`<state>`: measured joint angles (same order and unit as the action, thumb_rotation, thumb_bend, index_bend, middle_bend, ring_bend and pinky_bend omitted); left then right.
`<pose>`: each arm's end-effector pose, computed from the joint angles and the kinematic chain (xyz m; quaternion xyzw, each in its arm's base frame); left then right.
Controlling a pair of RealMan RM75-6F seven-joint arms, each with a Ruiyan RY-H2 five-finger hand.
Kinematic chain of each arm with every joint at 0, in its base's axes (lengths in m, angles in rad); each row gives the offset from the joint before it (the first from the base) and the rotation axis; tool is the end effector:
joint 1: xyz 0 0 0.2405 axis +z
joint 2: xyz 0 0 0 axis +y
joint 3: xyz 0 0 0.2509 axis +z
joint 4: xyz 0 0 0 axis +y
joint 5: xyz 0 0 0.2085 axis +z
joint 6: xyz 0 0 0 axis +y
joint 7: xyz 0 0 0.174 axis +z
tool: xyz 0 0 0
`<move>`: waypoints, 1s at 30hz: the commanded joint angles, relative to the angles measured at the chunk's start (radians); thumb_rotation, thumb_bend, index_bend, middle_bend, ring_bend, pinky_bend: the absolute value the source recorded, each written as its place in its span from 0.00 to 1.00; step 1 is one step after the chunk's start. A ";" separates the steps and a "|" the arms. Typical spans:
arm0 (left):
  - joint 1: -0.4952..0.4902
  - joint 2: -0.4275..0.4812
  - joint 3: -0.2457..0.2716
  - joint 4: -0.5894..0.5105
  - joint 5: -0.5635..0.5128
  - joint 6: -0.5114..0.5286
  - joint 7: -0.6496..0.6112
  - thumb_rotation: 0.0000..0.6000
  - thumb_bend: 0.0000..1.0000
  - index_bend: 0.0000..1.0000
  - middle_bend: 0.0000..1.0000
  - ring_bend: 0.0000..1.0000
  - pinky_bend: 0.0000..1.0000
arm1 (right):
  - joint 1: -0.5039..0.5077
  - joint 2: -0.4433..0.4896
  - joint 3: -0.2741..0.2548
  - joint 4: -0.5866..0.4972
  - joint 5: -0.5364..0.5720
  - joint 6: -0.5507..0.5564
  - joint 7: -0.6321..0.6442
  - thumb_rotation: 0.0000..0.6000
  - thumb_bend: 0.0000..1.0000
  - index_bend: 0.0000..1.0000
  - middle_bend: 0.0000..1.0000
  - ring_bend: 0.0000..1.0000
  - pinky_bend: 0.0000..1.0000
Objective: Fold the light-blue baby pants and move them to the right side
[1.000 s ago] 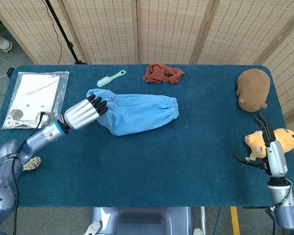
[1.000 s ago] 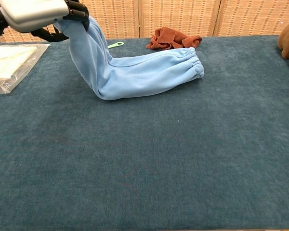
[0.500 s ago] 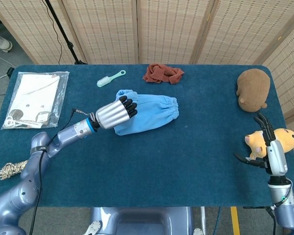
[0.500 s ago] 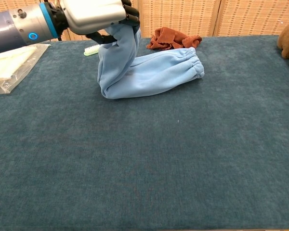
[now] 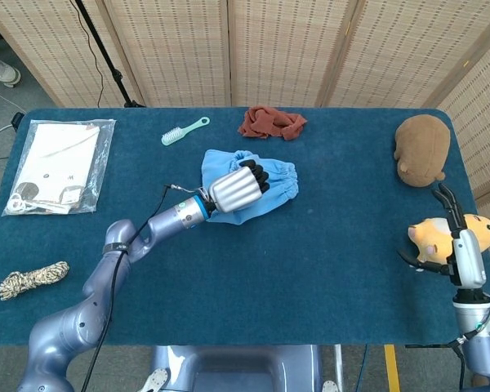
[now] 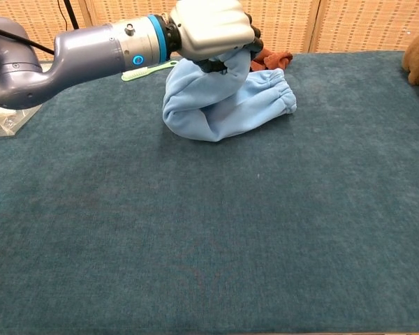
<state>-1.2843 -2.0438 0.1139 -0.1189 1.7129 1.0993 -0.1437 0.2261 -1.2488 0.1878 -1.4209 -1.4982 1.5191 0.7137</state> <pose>0.0153 0.4652 -0.0677 -0.8348 0.1620 -0.3760 0.3680 -0.2810 -0.2802 0.1662 0.4440 -0.4700 0.6463 0.4054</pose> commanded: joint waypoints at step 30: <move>-0.007 -0.055 -0.242 -0.076 -0.236 0.113 0.021 1.00 0.13 0.00 0.00 0.00 0.14 | -0.005 0.010 -0.006 -0.010 -0.016 -0.002 0.018 1.00 0.00 0.08 0.04 0.00 0.01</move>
<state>-1.2998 -2.1135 -0.1069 -0.1787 1.4946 1.1856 -0.0949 0.2209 -1.2392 0.1820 -1.4312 -1.5130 1.5175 0.7314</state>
